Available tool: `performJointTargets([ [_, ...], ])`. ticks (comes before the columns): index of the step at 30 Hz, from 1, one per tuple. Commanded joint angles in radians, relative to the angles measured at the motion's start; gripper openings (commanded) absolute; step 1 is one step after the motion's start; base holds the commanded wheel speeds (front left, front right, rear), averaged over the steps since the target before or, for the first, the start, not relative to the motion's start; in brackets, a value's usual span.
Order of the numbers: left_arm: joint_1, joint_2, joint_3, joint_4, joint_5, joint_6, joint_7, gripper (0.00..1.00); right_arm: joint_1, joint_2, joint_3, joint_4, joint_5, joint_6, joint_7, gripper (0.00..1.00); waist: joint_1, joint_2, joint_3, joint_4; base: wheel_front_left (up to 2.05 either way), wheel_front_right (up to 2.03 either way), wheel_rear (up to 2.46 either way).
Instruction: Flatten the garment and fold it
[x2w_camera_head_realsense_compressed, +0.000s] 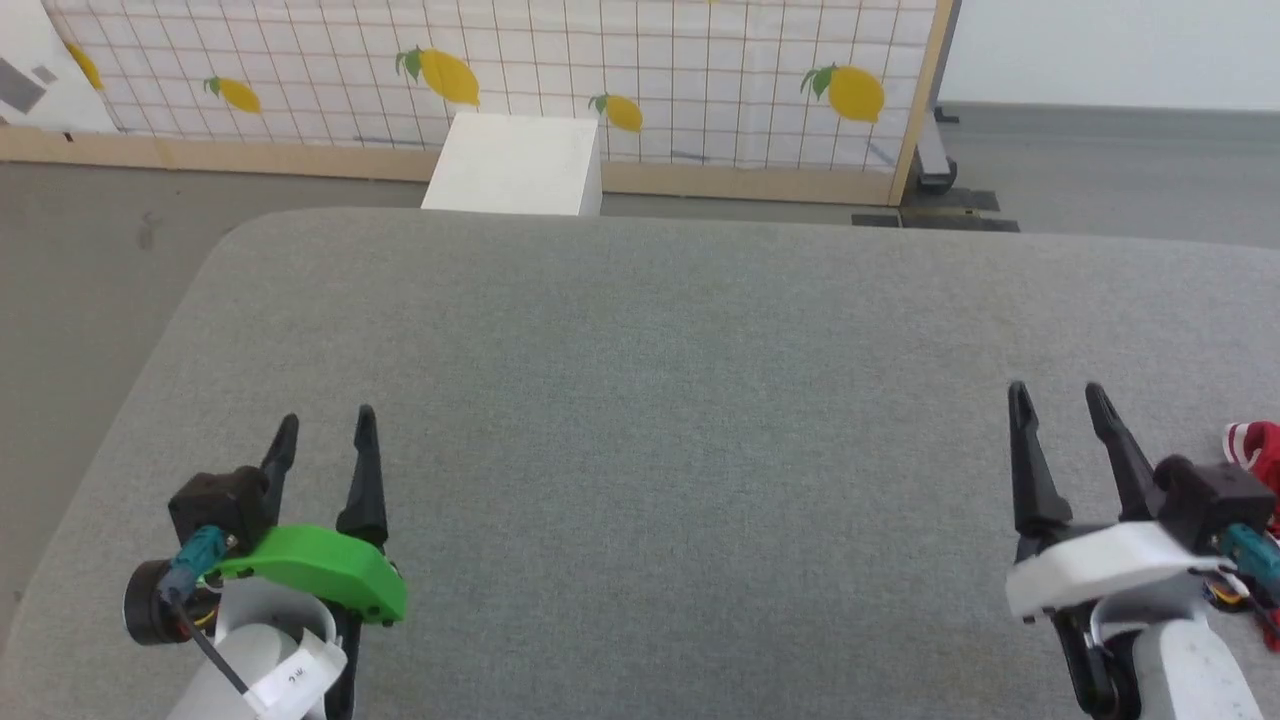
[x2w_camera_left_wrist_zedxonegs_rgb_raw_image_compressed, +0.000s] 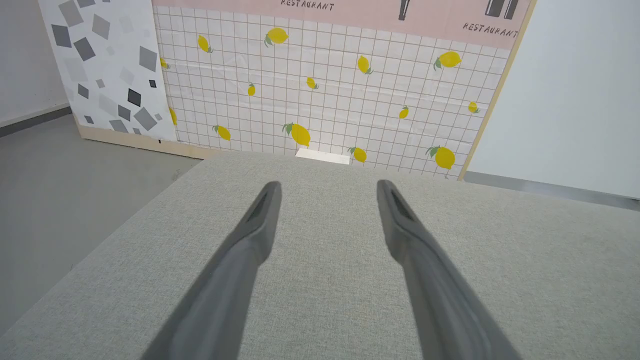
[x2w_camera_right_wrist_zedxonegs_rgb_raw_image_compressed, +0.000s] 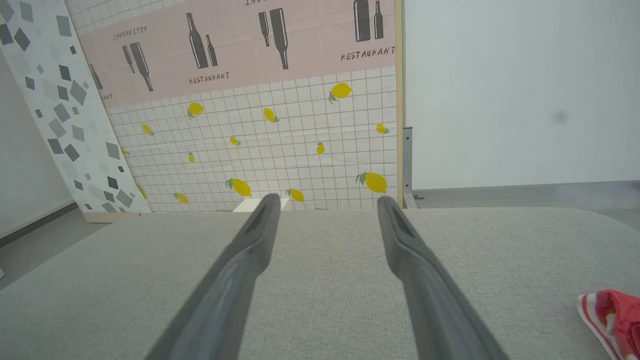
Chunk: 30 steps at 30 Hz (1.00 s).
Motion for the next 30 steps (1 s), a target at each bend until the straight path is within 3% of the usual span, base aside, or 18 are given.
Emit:
performJointTargets([
  [1, 0.021, 0.006, -0.005, 0.006, 0.010, -0.004, 0.002, 1.00, 0.022, 0.001, -0.012, 0.000, -0.012, -0.001, 0.002, 1.00, 0.0001, 0.0000, -0.007, -0.003, 0.00, 0.00, 0.00],
  [9, 0.025, 0.019, -0.034, 0.015, 0.000, -0.045, 0.026, 1.00, 0.066, 0.001, -0.041, -0.009, -0.037, -0.001, 0.017, 1.00, 0.0001, 0.0000, -0.020, -0.007, 0.00, 0.00, 0.00],
  [30, 0.019, 0.023, -0.038, 0.017, -0.032, -0.054, 0.041, 1.00, 0.092, 0.001, -0.044, -0.026, -0.016, -0.001, 0.044, 1.00, 0.0001, 0.0000, -0.013, -0.005, 0.00, 0.00, 0.00],
])
